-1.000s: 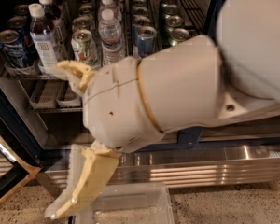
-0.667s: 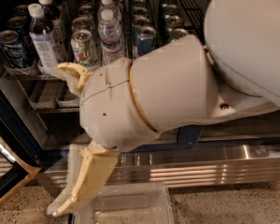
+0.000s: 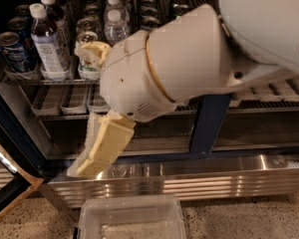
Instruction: Pick green can from top shelf of fridge
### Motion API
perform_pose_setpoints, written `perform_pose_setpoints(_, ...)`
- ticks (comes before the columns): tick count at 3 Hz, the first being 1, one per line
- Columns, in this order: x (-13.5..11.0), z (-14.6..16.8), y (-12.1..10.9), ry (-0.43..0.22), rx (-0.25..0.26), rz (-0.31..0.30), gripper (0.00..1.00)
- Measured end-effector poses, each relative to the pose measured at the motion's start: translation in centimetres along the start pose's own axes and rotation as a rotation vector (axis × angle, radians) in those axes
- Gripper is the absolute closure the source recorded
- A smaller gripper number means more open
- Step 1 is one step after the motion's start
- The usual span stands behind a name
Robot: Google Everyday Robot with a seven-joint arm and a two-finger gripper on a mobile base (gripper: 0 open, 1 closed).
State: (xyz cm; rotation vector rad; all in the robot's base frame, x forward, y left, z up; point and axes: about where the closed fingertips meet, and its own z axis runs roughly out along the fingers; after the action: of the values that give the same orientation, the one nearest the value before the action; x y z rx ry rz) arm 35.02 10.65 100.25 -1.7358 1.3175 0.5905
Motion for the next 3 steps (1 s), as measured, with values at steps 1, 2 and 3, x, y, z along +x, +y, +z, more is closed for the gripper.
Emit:
perform_pose_setpoints(1,2.9,-1.0,-6.2,0.068,0.069,0.06,0.0)
perform_pose_setpoints(2,7.3,-2.1,-10.3,0.181,0.147,0.135,0.0)
perform_pose_setpoints(3,9.4,-3.1,-10.8,0.243,0.262,0.216,0.0)
